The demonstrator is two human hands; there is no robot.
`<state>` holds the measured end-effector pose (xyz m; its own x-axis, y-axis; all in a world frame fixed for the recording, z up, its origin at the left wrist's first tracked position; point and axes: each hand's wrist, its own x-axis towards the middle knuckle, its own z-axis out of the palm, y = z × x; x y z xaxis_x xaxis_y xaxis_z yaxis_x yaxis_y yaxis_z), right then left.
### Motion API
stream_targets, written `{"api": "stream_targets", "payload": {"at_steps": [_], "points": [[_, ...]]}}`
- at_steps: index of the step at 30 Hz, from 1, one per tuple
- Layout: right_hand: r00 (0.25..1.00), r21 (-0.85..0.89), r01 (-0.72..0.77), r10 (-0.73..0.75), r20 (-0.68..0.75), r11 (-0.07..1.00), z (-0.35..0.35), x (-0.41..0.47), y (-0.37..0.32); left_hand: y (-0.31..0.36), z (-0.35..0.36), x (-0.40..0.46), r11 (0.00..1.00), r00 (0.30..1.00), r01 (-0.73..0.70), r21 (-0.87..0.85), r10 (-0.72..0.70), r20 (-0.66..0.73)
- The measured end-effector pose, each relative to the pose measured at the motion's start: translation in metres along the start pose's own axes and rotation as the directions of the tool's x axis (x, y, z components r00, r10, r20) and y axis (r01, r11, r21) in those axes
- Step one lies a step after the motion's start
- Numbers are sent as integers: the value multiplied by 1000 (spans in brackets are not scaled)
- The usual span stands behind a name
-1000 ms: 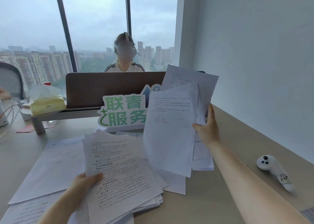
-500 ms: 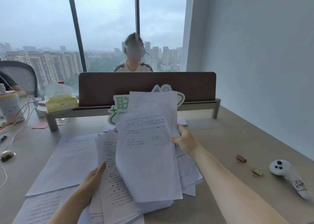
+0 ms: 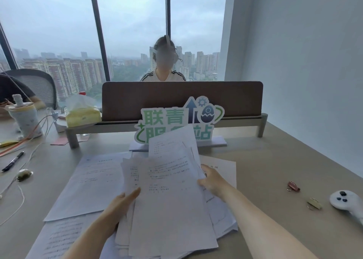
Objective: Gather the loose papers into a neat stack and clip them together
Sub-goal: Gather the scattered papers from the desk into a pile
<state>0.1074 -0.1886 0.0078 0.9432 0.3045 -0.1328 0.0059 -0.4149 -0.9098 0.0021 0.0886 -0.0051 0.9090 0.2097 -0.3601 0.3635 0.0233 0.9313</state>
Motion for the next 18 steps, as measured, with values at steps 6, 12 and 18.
{"api": "stream_targets", "payload": {"at_steps": [6,12,18], "points": [[1000,-13,4,-4,-2,1000,24,7,7,-3,-1,5,1000,999,17,-8,-17,44],[995,-82,67,-72,-70,994,40,7,2,-9,-5,10,999,999,-20,39,18,52],[982,-130,13,-37,-185,991,37,0,2,-10,-4,10,998,999,-43,41,42,25]]}}
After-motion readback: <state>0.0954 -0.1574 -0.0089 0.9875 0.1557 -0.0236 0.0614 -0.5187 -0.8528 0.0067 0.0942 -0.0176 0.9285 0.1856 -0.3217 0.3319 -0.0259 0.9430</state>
